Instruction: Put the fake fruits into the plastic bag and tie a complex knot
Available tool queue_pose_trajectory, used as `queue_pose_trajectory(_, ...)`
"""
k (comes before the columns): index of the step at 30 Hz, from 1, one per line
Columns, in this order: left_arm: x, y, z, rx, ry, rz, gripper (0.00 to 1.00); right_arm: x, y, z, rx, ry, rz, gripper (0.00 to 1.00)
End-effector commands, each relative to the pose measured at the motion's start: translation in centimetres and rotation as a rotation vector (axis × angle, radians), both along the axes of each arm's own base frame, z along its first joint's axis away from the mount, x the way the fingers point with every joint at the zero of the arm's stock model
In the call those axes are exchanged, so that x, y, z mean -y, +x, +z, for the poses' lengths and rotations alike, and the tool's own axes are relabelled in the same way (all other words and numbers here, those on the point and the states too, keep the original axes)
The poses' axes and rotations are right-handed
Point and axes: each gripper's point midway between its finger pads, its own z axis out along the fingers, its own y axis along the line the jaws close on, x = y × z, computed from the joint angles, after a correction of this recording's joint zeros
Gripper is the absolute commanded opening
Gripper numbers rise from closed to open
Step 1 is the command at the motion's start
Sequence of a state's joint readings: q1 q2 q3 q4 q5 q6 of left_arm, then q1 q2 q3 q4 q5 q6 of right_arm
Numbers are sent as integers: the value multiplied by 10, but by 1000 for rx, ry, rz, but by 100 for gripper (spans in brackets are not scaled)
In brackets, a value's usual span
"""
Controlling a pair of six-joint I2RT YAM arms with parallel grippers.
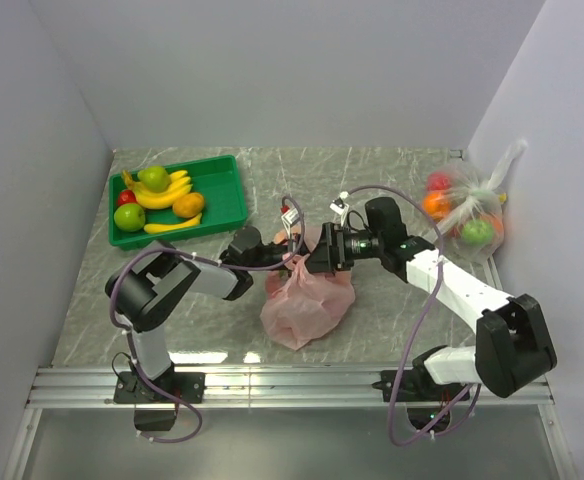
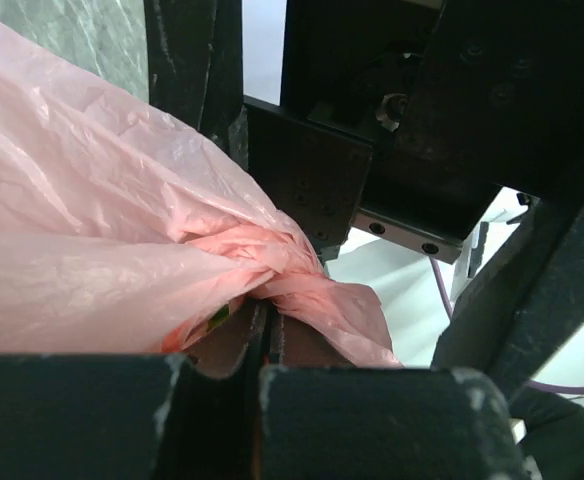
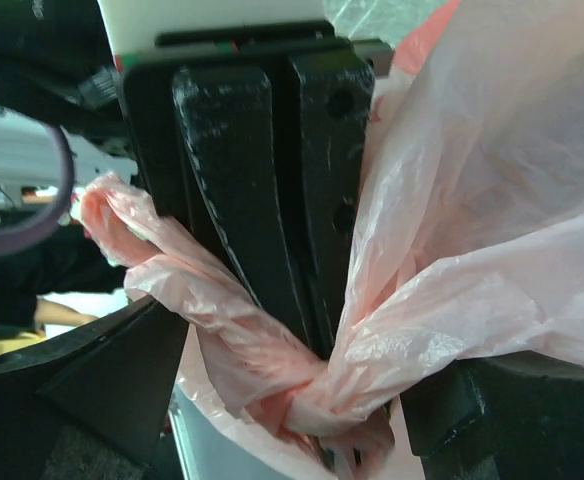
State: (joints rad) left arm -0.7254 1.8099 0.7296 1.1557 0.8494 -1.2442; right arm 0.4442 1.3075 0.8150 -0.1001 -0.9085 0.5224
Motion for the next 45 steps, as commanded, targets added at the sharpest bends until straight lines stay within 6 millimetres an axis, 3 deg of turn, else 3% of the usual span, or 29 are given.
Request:
queue_pose_trajectory(1, 7, -11, 22, 49, -96, -31, 0, -18, 10, 25, 75, 83, -6, 85)
queue_pose_trajectory(6, 14, -29, 26, 86, -138, -110, 0, -23, 8, 13, 117, 50, 0, 85)
queue_pose_trajectory(10, 9, -25, 28, 80, -142, -70, 0, -10, 5, 4, 153, -29, 14, 88)
queue_pose_trajectory(15, 2, -18, 41, 108, -160, -42, 0, 6, -16, 27, 208, -11, 58, 89)
queue_pose_trajectory(18, 2, -19, 42, 119, -159, -46, 0, 14, -26, 40, 265, -28, 87, 96)
queue_pose_trajectory(22, 1, -19, 41, 120, -158, -49, 0, 28, -33, 37, 281, -88, 120, 96)
queue_pose_trajectory(26, 2, -19, 42, 123, -158, -54, 0, 48, -29, 32, 271, -102, 105, 97)
queue_pose_trajectory(30, 2, -19, 42, 122, -161, -54, 0, 60, -26, 22, 244, -99, 96, 89)
queue_pose_trajectory(35, 3, -18, 44, 123, -167, -54, 0, 57, -32, 18, 238, -58, 127, 63)
queue_pose_trajectory(36, 3, -18, 45, 125, -169, -54, 0, 56, -30, 17, 253, -43, 123, 58)
queue_pose_trajectory(41, 6, -19, 47, 122, -184, -58, 0, 43, -29, 4, 191, -23, 102, 53)
queue_pose_trajectory(45, 9, -22, 51, 120, -202, -70, 0, 31, -20, 4, 203, 1, 95, 39)
